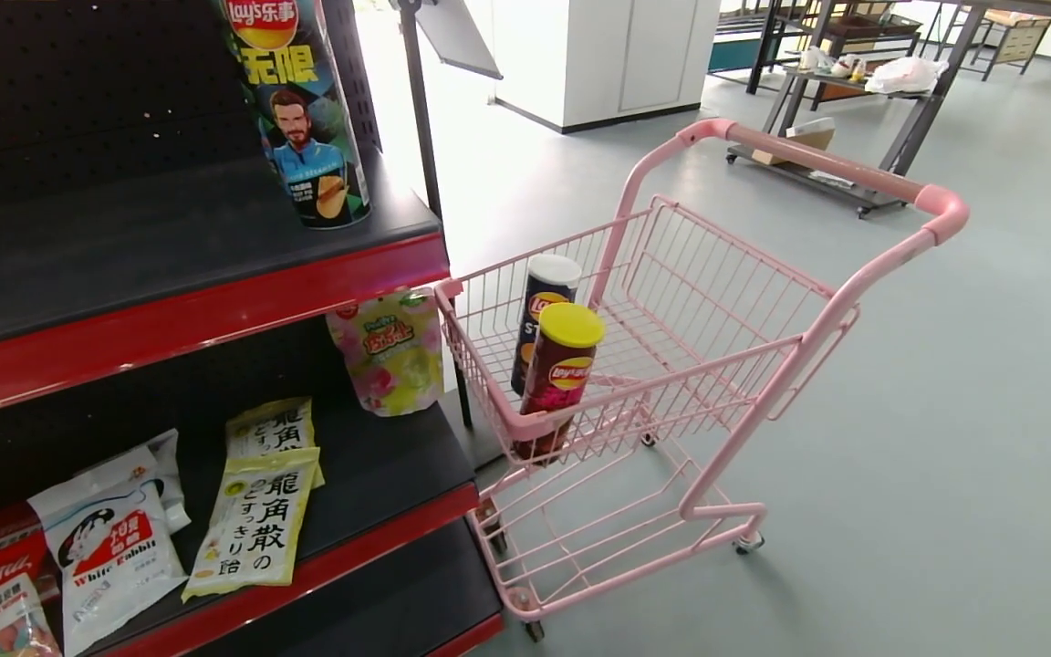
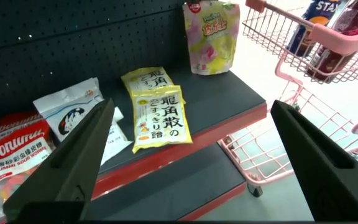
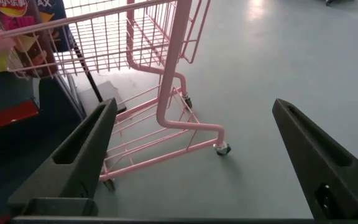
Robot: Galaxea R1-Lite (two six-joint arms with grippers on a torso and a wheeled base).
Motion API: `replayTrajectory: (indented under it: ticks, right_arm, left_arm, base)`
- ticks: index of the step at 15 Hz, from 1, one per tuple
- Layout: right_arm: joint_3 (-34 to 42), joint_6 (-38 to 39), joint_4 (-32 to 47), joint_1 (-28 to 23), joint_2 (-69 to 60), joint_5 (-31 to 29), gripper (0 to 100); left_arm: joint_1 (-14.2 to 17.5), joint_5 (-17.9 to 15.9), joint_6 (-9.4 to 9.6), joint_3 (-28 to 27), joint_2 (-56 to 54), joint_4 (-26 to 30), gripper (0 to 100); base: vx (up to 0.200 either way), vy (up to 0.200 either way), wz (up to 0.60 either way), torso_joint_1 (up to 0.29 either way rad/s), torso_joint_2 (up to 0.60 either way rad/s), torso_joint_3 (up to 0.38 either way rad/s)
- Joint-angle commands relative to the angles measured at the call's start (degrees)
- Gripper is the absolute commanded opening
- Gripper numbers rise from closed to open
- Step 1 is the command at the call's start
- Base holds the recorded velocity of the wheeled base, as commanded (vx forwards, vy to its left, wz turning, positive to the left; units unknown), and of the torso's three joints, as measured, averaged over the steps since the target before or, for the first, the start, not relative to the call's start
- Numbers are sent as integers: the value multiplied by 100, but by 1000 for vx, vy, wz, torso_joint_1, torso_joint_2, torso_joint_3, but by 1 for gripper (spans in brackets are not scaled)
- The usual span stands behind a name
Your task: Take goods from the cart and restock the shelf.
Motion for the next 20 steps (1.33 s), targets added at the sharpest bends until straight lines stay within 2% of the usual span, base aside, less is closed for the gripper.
replayTrajectory:
  ticks: [1,3,4,6,7,8,10,11,13,16,20]
  right_arm:
    - [0,-13,9,26,70,29,100]
    - [-202,-13,-53,-79,439,81,100]
    - [-1600,224,9,-18,1758,134,100]
    - [-3841,1305,0,18,3920,178,100]
    - [-4403,883,-105,404,5036,512,100]
    - [-4324,681,-264,642,5300,618,100]
    - [-3929,637,-1679,844,6829,864,100]
    - [-3814,620,-2285,949,7348,1286,100]
    - [-3841,602,-2681,1222,8051,1795,100]
    - [-3744,620,-2918,1916,8648,1795,100]
    - [-3718,602,-3691,2470,9343,1716,100]
  left_arm:
    - [-1,1,-1,-10,2,-1,100]
    - [-1,1,-9,-1,2,-1,100]
    - [-1,1,-9,-1,2,-1,100]
    - [-1,1,-9,-1,2,-1,100]
    - [-1,-7,-1,-10,2,-1,100]
    - [-1,-7,-1,-1,2,-1,100]
    - [-1,-7,-1,-1,2,-1,100]
    - [-1,-7,-1,-1,2,-1,100]
    - [-1,-7,-1,-1,2,-1,100]
    - [-1,-7,-1,-1,2,-1,100]
    - [-1,10,8,-1,2,-1,100]
  base:
    - [0,0,0,-46,178,139]
    - [0,0,0,-17,78,66]
    - [0,0,0,0,0,0]
    - [0,0,0,0,0,0]
    - [0,0,0,0,0,0]
    - [0,0,0,0,0,0]
    - [0,0,0,0,0,0]
    - [0,0,0,0,0,0]
    - [0,0,0,0,0,0]
    - [0,0,0,0,0,0]
    - [0,0,0,0,0,0]
